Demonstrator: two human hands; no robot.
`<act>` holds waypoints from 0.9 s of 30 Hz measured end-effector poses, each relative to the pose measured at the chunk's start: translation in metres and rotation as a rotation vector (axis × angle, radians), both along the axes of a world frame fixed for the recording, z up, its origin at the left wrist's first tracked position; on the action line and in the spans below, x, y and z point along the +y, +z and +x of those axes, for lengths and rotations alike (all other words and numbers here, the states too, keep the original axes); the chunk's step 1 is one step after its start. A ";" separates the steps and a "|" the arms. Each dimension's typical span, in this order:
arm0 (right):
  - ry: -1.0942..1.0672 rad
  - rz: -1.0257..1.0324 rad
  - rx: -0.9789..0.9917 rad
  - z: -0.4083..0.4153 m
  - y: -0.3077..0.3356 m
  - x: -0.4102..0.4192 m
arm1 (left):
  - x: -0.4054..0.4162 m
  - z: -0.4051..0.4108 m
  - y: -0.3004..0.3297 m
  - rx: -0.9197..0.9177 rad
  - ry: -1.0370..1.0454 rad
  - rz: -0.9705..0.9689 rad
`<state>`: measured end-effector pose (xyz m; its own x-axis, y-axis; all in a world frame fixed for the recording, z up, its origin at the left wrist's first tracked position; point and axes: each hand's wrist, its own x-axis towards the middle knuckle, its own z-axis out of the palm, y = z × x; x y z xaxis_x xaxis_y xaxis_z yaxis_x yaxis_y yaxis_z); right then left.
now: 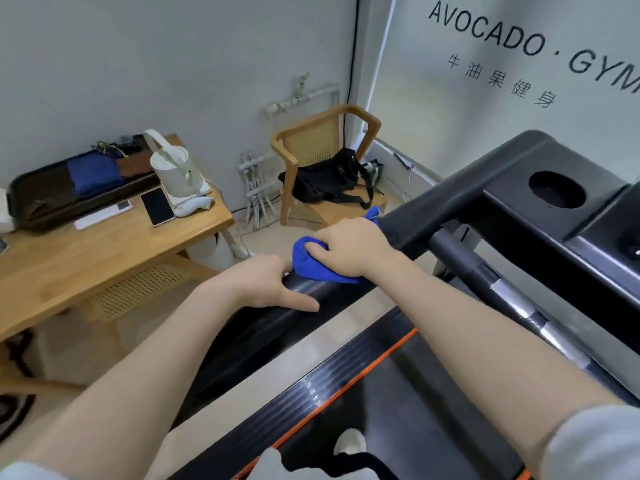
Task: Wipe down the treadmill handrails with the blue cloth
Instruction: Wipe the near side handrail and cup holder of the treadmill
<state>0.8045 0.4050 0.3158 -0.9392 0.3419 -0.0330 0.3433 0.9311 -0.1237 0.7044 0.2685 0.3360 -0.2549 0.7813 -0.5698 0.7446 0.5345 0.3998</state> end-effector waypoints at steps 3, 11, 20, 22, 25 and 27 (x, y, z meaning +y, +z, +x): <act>-0.149 -0.127 -0.381 -0.020 0.009 0.031 | -0.001 0.002 0.000 0.013 0.028 -0.035; 0.061 -0.146 -0.198 -0.020 0.000 -0.013 | -0.002 0.008 -0.002 0.067 0.174 -0.021; -0.170 -0.274 -0.674 -0.032 0.020 0.059 | 0.000 0.005 0.000 0.014 0.115 -0.029; -0.147 -0.291 -0.692 -0.035 0.021 0.053 | 0.001 0.003 0.001 0.008 0.093 -0.033; -0.088 -0.303 -0.491 -0.034 0.016 0.018 | 0.001 0.002 -0.001 0.023 0.104 -0.020; -0.026 -0.158 -0.238 -0.018 0.009 -0.007 | 0.002 0.003 -0.003 0.046 0.104 -0.024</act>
<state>0.7862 0.3984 0.3246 -0.8898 0.3385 -0.3059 0.4031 0.8974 -0.1795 0.7074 0.2703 0.3330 -0.3605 0.7356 -0.5735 0.7017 0.6190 0.3529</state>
